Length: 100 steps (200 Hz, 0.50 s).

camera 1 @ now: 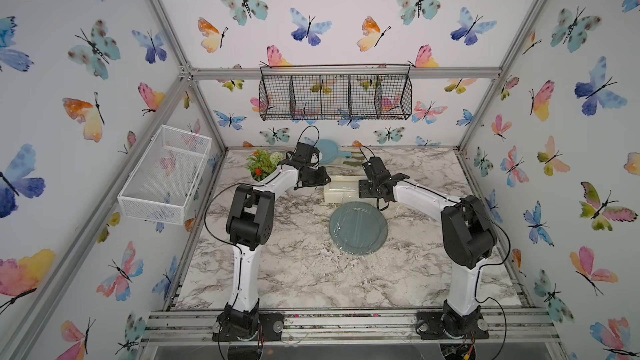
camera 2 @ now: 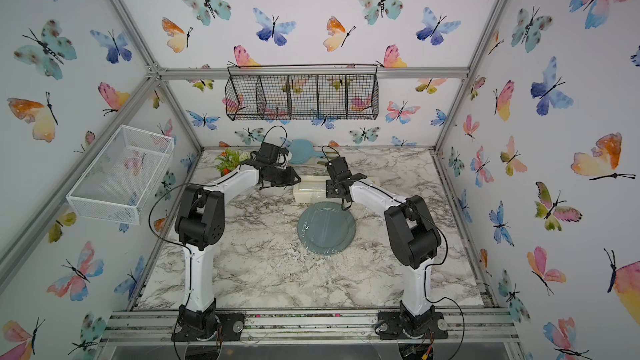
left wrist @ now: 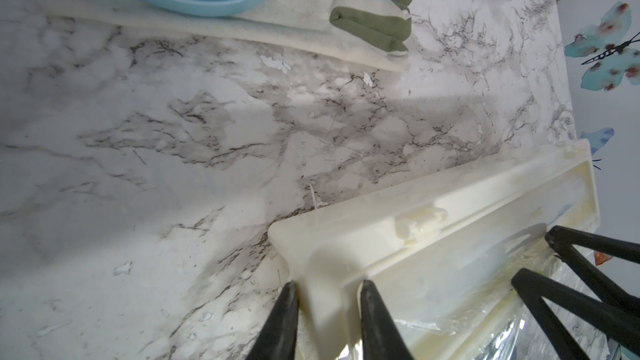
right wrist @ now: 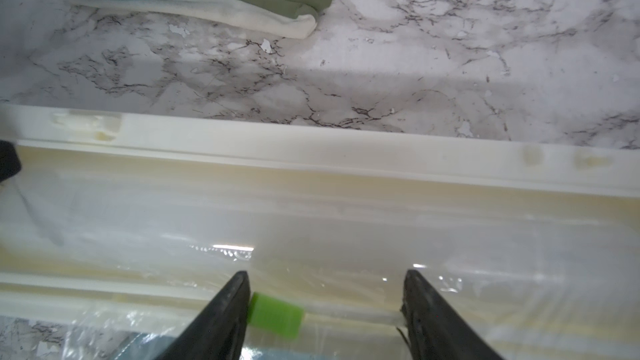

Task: Wrap the plate with plastic wrap
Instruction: Tear off the plastic wrap from the plastic wrap cutting box.

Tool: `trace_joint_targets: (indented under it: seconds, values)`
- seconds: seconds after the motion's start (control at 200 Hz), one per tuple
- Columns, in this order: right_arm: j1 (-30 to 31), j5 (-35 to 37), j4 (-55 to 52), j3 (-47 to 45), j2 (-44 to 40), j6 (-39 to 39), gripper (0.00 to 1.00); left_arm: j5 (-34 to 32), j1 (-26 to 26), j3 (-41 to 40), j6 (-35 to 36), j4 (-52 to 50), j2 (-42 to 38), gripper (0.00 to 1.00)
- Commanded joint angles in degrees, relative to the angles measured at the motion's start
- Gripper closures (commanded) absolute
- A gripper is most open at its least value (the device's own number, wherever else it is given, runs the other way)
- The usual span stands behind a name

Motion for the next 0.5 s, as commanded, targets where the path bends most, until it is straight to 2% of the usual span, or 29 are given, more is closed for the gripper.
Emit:
trace_joint_targets:
  seconds: [0.0,0.496]
  values:
    - [-3.72,5.9,-12.74,-3.93,2.12,-2.5,0.29,-9.5,2.38,-2.9,1.44,-10.0,6.23,0.72]
    - [-11.94,5.14,-10.86,-11.14,-3.11,-5.55,0.29,-9.28,2.48,-2.55,1.59,-10.35,6.66,0.76]
